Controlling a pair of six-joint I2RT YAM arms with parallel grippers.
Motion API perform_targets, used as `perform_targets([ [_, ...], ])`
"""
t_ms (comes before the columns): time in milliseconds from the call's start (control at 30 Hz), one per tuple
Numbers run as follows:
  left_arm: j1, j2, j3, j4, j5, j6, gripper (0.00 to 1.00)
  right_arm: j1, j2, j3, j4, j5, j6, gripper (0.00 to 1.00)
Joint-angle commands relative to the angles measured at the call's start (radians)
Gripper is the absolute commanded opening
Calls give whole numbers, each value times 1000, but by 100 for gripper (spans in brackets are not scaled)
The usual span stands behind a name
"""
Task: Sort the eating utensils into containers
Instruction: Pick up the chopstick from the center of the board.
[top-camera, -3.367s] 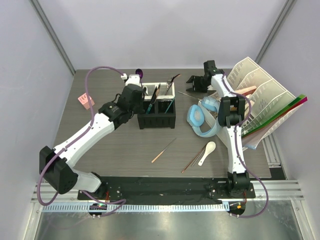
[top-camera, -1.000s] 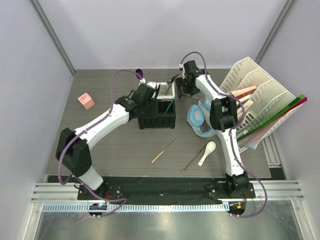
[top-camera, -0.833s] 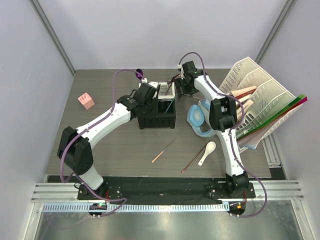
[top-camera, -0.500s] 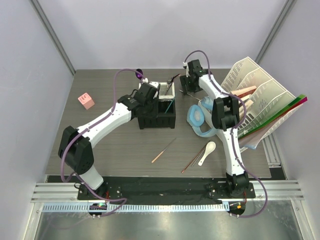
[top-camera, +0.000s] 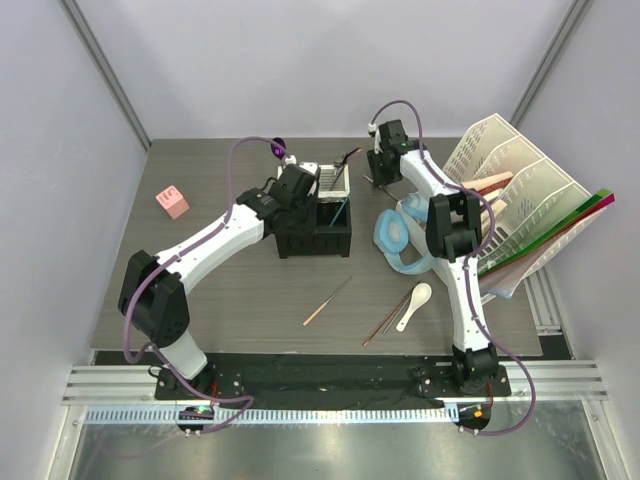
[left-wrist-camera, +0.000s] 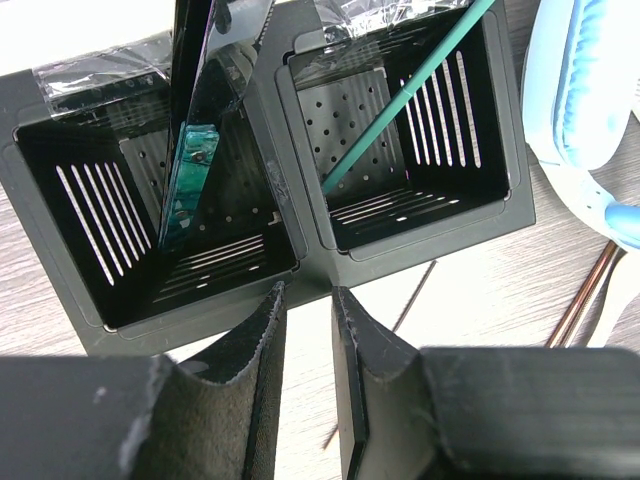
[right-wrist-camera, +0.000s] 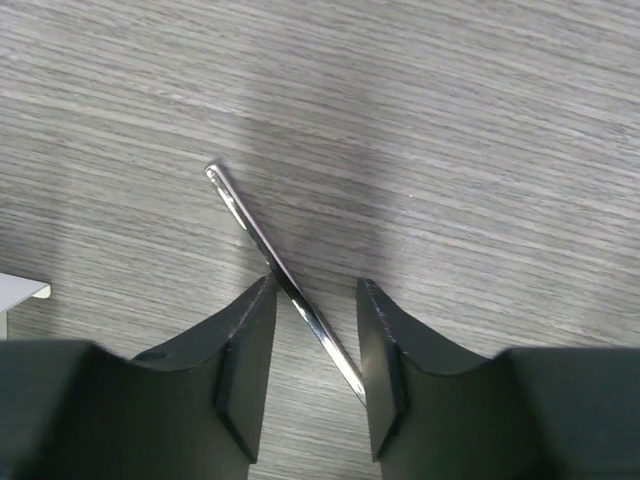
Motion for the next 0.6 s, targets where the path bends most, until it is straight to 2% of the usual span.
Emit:
perform_targets([
  [0,-6,13,36,-23,-1,-4,25,-3,53,-59,-77,-49,13,40],
  [133,-6,16,46,-26,-5,-1,25,0,62,-54,-76,-67,22,25],
  [200,-6,17,49,-27,-8,-1,25,0,71,-48,-76,-73,29,10],
  [267,-6,17,49,-29,-8,-3,24,0,85,-27,-87,-72,36,3],
  [567,-6,10,65,-35,-16,-12,24,-2,61,-5,-103,-89,83,1],
])
